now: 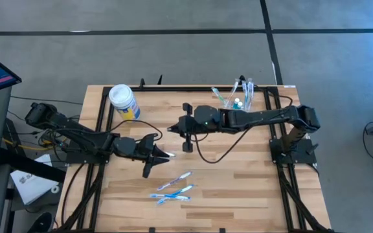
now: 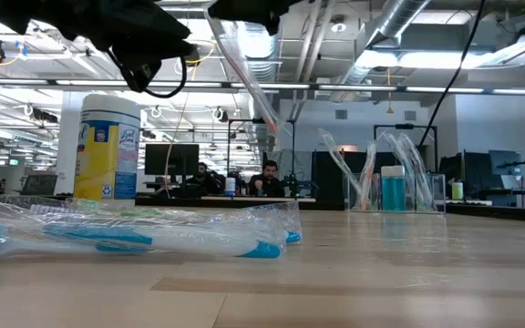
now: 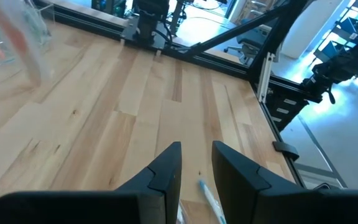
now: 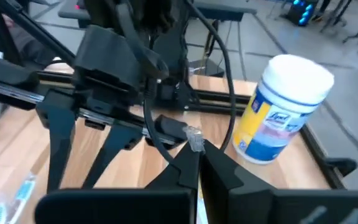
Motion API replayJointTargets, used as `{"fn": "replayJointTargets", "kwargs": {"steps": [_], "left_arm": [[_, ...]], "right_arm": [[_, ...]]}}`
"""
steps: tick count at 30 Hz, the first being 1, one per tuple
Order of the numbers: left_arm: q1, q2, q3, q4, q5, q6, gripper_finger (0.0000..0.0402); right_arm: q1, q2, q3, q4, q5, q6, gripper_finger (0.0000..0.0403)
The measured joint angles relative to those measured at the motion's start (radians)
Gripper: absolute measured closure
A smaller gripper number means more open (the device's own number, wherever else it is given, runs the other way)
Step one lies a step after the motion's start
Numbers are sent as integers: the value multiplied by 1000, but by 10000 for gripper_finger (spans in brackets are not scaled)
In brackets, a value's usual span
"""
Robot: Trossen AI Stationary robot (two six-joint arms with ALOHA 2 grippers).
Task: Pick & Place toothbrushing station
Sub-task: Put the orange toothbrush into the right transparent organizer
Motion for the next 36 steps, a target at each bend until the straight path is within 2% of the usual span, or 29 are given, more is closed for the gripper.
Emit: {"fn": "replayJointTargets", "kwargs": {"steps": [2, 7, 10, 13, 18, 23, 26, 28, 32, 36], "left_arm": [[-4, 0, 0, 0, 0, 0, 317], [-6, 0, 0, 0, 0, 0, 317], [-6, 0, 0, 0, 0, 0, 317], [-6, 0, -2, 3, 0, 0, 317], [5, 0, -21, 12, -10, 0, 317], [12, 0, -27, 18, -15, 0, 317], [12, 0, -27, 18, -15, 0, 317], [12, 0, -27, 18, -15, 0, 317], [12, 0, -27, 19, -15, 0, 317], [12, 0, -27, 22, -14, 0, 317]], "right_arm": [[-17, 0, 0, -19, -35, 9, 403], [-47, -8, -33, -58, -31, 42, 403], [-68, -66, -152, 39, -31, 61, 403], [-96, -176, -317, 159, -35, 131, 403], [-93, -382, -541, 297, -5, 142, 403], [-67, -573, -731, 390, 196, 147, 403], [-61, -683, -814, 431, 276, 145, 403], [-51, -739, -851, 429, 354, 139, 403], [-35, -825, -909, 426, 581, 99, 403], [-34, -879, -939, 431, 706, 40, 403]]}}
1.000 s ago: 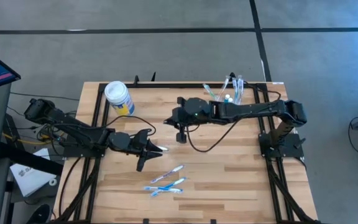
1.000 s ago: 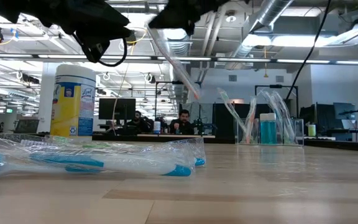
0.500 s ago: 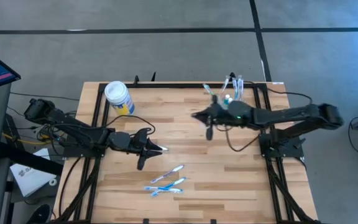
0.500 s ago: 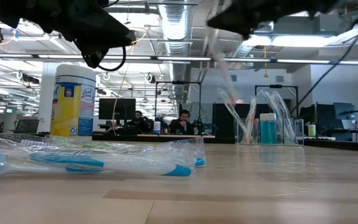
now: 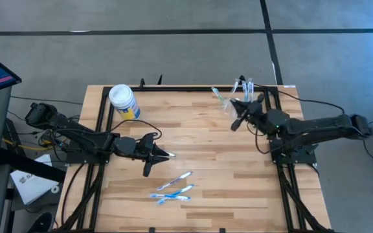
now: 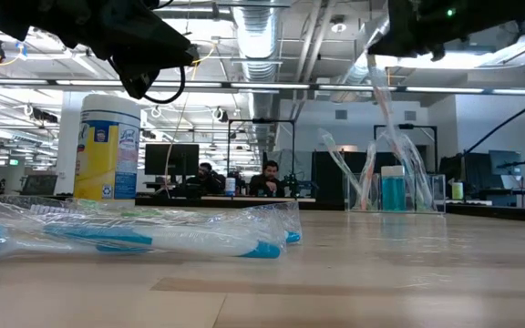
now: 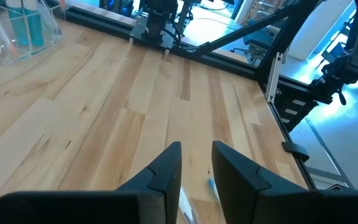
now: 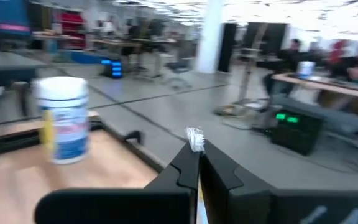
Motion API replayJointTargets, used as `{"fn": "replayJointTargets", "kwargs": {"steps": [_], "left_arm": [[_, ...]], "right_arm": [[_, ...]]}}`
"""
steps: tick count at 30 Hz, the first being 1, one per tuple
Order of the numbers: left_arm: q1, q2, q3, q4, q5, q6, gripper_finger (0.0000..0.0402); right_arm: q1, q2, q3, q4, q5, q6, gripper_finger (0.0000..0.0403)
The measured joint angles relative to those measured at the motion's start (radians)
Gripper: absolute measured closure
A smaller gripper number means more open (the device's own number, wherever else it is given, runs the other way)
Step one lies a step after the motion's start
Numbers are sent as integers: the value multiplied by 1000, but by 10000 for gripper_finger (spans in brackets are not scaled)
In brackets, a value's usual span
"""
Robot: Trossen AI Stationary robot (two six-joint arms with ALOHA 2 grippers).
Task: Pick & Place toothbrushing station
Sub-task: Put the orange toothbrush into the right transparent organizer
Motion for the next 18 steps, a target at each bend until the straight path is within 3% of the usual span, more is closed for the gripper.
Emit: {"fn": "replayJointTargets", "kwargs": {"steps": [3, 11, 18], "left_arm": [[0, 0, 0, 1, 1, 0, 317], [0, 0, 0, 2, 4, 0, 317], [0, 0, 0, 4, 3, 0, 317]], "right_arm": [[-21, -29, -42, 43, 53, -21, 403], [-72, -103, -162, 222, 51, -80, 403], [-105, -127, -191, 216, 79, -96, 403]]}}
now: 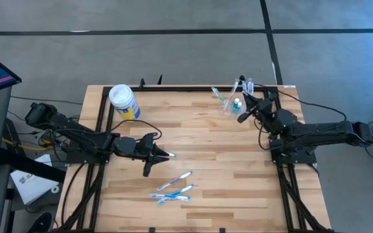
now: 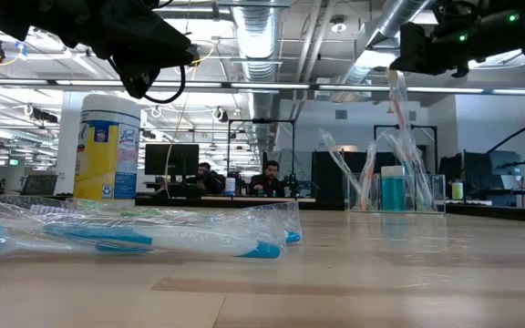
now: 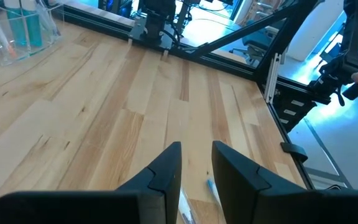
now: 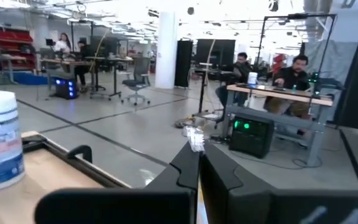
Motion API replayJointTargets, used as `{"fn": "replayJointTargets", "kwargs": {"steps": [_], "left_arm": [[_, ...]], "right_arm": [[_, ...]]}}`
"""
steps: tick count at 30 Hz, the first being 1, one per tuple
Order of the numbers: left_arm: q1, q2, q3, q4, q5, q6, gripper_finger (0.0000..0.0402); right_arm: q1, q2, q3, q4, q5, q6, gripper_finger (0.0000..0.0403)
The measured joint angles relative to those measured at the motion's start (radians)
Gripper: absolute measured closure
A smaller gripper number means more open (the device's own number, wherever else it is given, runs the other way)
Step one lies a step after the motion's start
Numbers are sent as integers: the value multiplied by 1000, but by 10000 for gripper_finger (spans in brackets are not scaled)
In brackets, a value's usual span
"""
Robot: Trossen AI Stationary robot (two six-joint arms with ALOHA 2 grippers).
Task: Pick & Place toothbrushing station
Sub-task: Put the orange toothbrush into the right transparent organizer
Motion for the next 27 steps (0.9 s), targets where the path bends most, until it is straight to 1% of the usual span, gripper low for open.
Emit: {"fn": "replayJointTargets", "kwargs": {"steps": [3, 7, 9, 14, 21, 24, 27], "left_arm": [[0, 0, 0, 0, 0, 0, 317], [0, 0, 0, 1, 0, 0, 317], [0, 0, 0, 1, -1, 0, 317], [0, 0, 0, 1, -2, 0, 317], [0, 0, 0, 4, -4, 1, 317], [0, 0, 0, 5, -4, 2, 317], [0, 0, 0, 5, -4, 2, 317]], "right_arm": [[-4, -17, 0, -15, 13, -8, 403], [-5, -40, 0, -35, 84, -30, 403], [-5, -58, 0, -42, 96, -34, 403], [-10, -89, 0, -74, 102, -34, 403], [-75, -98, -2, -93, 89, -31, 403], [-109, -99, -33, -39, 50, -23, 403], [-139, -100, -95, 53, 38, -23, 403]]}}
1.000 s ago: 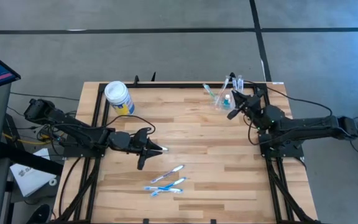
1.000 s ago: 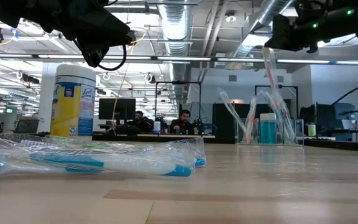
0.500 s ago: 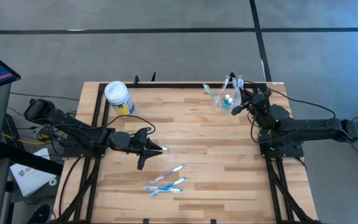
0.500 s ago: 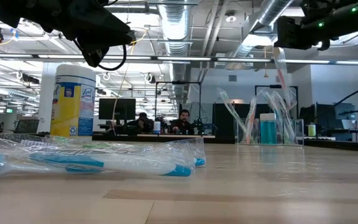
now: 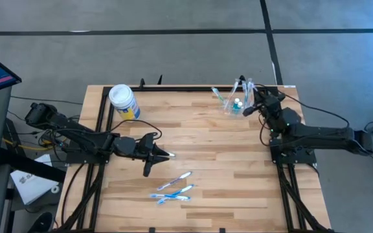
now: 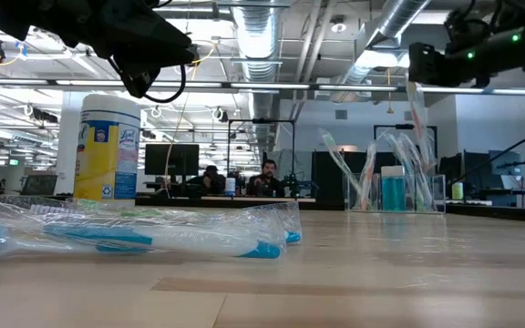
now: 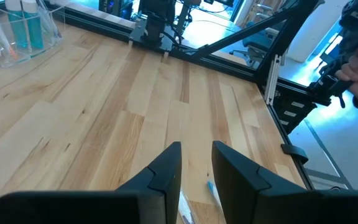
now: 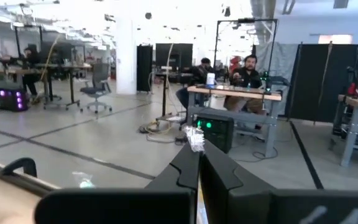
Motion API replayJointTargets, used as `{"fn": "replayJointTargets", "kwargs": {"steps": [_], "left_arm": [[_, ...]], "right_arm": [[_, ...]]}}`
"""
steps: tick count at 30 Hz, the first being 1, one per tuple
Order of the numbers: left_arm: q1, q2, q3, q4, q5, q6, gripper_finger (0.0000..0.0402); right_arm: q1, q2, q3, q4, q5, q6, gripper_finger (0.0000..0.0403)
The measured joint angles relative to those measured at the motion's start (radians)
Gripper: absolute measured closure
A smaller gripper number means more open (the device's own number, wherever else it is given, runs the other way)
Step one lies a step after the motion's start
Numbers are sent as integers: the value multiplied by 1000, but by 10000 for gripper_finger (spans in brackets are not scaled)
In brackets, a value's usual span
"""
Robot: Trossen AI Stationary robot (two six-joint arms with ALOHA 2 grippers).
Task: Pick & Place toothbrushing station
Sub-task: Put the orange toothbrush into the right transparent organizer
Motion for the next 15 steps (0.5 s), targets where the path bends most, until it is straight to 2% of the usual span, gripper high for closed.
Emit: {"fn": "replayJointTargets", "kwargs": {"steps": [4, 15], "left_arm": [[0, 0, 0, 0, 0, 0, 317], [4, 0, 0, 1, 1, 0, 317]], "right_arm": [[-21, 0, -49, 83, -30, -11, 403], [-77, 2, -52, 84, -80, -7, 403]]}}
